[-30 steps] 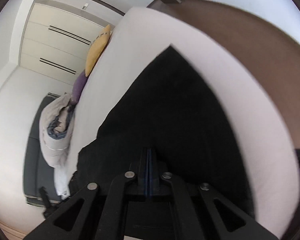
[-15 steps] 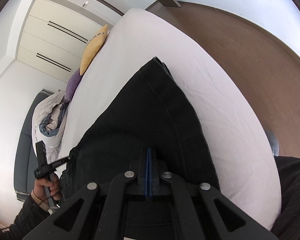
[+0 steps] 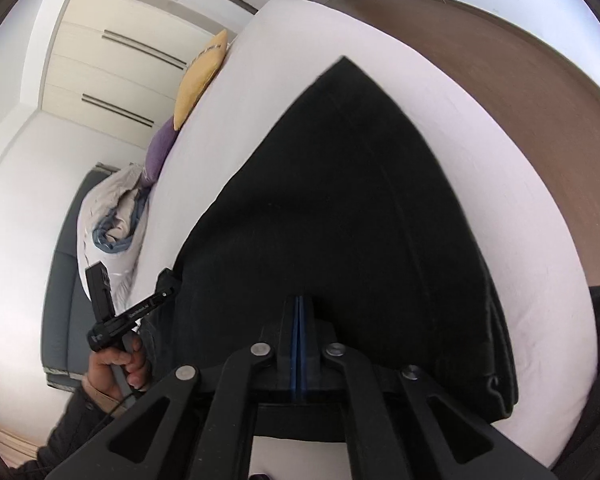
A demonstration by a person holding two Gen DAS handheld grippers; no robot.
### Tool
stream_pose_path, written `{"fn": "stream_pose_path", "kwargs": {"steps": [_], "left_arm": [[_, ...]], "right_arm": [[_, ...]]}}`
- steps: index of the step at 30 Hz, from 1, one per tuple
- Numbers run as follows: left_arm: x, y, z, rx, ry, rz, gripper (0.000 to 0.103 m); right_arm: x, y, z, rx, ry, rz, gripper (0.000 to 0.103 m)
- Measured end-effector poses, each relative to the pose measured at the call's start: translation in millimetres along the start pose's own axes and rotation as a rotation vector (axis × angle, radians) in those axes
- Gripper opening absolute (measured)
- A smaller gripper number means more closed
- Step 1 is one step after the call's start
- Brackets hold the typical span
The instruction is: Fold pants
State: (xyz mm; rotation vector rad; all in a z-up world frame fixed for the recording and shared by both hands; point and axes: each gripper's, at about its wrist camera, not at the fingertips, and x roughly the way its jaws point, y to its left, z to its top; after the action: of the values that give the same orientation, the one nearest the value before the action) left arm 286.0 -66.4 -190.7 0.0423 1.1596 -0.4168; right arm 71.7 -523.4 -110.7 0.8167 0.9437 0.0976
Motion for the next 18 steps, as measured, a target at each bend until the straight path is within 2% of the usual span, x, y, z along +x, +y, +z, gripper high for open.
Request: {"fn": "stream_pose_path", "kwargs": {"steps": [1,2,4,5,6,7,8,10,12,13,15,16,18], "left_arm": [[-6,16,1,-0.089,-0.028,0.024,0.003],[-12,24,0,-0.122,-0.049,0.087,0.003],[-27,40,-4,-0.128,-0.094,0.282,0.003],[-38,47,-8,-0.134,-0.114,0.343,0.004],[-47,51,-12,-0.142,-0.123,0.386,0.004],[-58,51,-19,-0.145,-0.134,0.388,0.003],[-70,46,-27,-0.140,-0.152,0.326,0.003],[-82,30,-42,-0.118,-0.149,0.173,0.004],[-74,15,-63,-0.107,-0.090,0.011,0.004],[-66,10,-67,-0.114,-0.070,-0.001,0.004],[-45,14,-82,-0.105,-0.038,0.047,0.003],[-43,21,-90,-0.099,-0.074,0.020,0.003],[-51,36,-99,-0.117,-0.079,0.010,0.003]], "right_arm": [[-4,-5,1,0.024,-0.010,0.003,0.000],[-9,-6,3,0.023,-0.021,-0.015,0.000],[-21,-7,7,0.007,-0.056,-0.079,0.000],[-27,-9,8,0.014,-0.077,-0.108,0.000],[-34,-10,10,0.025,-0.097,-0.140,0.000],[-42,-8,10,0.027,-0.116,-0.166,0.001],[-46,-3,8,0.018,-0.123,-0.156,0.009],[-43,16,-1,-0.027,-0.080,-0.038,0.009],[-27,37,-18,-0.063,-0.009,0.075,0.011],[-13,46,-28,-0.082,0.037,0.117,0.017],[9,48,-41,-0.089,0.082,0.097,0.019],[15,40,-43,-0.057,0.093,0.067,0.019],[8,17,-41,0.013,0.061,0.085,0.011]]}}
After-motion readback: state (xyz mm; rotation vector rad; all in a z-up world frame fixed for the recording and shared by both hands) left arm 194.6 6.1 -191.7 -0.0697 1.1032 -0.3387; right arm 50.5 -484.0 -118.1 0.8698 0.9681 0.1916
